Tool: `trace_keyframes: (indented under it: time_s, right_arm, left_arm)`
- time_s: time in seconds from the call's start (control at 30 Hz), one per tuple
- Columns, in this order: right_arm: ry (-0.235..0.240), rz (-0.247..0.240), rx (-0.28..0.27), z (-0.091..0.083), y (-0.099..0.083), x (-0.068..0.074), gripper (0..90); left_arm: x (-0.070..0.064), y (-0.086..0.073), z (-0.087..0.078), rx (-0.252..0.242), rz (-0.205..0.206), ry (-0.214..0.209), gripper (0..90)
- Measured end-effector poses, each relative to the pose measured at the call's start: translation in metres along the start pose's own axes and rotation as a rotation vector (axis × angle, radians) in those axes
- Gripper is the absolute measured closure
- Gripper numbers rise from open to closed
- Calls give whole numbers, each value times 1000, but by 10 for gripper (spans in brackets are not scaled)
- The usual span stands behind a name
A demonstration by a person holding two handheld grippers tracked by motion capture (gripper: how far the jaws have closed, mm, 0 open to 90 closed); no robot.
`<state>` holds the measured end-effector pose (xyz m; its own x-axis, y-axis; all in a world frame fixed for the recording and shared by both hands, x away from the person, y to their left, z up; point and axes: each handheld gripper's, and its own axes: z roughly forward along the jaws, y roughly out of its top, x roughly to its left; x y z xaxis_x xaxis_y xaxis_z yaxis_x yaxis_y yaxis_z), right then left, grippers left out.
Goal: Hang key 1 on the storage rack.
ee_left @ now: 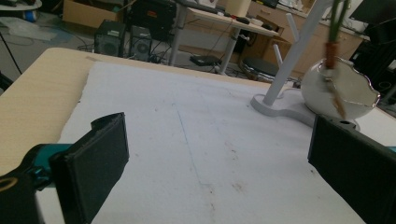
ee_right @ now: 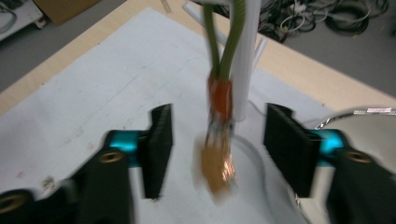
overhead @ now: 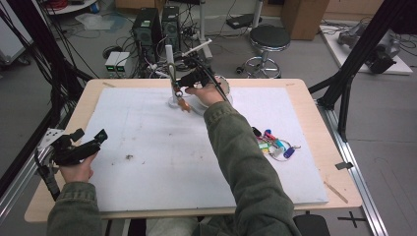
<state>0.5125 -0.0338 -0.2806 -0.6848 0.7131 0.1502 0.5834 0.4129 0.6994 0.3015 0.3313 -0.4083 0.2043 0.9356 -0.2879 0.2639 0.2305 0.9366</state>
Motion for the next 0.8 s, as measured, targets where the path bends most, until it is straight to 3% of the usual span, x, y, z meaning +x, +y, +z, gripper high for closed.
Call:
trace_keyframes:
  time_s: [0.2, 0.27, 0.33, 0.53, 0.7, 0.8]
  right_arm:
    - [-18, -2, 18, -12, -9, -8, 104]
    - [-2, 0, 12, -19, -13, -12, 97]
    - [8, -3, -6, -25, -17, -16, 7]
    - [-28, -9, -16, -43, -29, -26, 6]
    - [-41, -15, -60, -59, -38, -28, 7]
    - [-48, -17, -50, -65, -47, -32, 7]
  left_arm:
    - [-1, 0, 1, 7, 4, -2, 56]
    - [-1, -1, 1, 10, 9, -4, 56]
    - [-2, -1, 1, 10, 9, -3, 56]
    - [-3, -1, 1, 11, 12, -4, 56]
    - [-3, -1, 0, 11, 12, -3, 56]
    - [-3, -1, -1, 9, 13, -2, 56]
